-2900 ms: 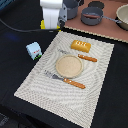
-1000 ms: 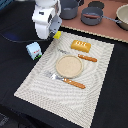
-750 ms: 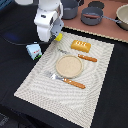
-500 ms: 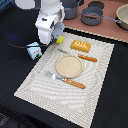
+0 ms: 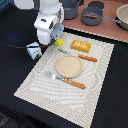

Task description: Interact with the objects in diverse but meaningful ways.

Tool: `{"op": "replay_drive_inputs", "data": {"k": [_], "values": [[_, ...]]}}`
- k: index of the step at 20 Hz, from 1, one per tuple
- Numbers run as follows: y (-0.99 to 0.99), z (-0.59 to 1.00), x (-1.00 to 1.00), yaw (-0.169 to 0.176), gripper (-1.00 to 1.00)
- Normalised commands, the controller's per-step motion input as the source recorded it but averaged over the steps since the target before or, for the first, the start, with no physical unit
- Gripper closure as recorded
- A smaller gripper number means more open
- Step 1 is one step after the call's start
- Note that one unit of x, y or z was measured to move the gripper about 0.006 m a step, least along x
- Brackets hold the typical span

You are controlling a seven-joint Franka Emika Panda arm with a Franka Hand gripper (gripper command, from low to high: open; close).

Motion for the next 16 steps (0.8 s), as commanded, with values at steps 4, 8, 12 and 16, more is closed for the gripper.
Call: {"op": "replay_drive_inputs", "data": {"k": [4,8,12,16], "values": [[0.0,1.0,0.13,-0.004,-1.0],[0.0,1.0,0.32,0.0,-1.0],[-0.01,0.96,0.3,0.0,-1.0],[-0.01,0.62,0.22,-0.015,-1.0]]}}
